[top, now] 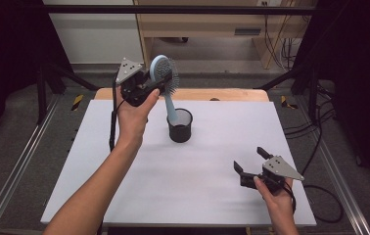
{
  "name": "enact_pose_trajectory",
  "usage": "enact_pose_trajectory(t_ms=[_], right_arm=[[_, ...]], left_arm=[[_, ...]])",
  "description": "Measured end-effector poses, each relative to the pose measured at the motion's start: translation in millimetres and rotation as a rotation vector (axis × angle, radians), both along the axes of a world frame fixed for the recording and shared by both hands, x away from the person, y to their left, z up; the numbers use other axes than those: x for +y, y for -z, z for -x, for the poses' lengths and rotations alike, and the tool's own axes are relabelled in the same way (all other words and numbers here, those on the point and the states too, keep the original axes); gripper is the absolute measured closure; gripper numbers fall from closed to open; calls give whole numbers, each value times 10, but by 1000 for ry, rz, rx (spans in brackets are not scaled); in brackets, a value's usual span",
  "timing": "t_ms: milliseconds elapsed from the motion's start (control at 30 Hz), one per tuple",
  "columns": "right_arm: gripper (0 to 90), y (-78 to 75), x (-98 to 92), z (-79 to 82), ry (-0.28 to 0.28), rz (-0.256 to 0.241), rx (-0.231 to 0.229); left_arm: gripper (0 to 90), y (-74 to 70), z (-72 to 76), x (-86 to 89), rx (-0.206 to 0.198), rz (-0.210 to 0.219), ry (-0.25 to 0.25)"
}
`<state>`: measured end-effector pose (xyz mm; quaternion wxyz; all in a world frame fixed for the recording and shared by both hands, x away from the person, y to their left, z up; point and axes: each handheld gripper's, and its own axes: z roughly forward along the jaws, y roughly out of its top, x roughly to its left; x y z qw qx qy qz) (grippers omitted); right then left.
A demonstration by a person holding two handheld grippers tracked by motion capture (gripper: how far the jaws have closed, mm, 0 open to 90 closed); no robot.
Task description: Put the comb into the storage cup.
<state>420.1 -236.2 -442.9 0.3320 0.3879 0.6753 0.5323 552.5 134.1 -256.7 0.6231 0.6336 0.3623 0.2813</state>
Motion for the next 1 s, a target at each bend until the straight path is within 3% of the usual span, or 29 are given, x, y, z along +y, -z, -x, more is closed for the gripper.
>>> enact_pose_trajectory(t_ms=[600,1000], right_arm=[[46,3,3,-1,-17,-5,-1],[47,2,14,5,-30,-4,1]], left_arm=[[518,-3,-99,-13,-9,-8,-20],[516,76,-176,-91,4,-9,-25]])
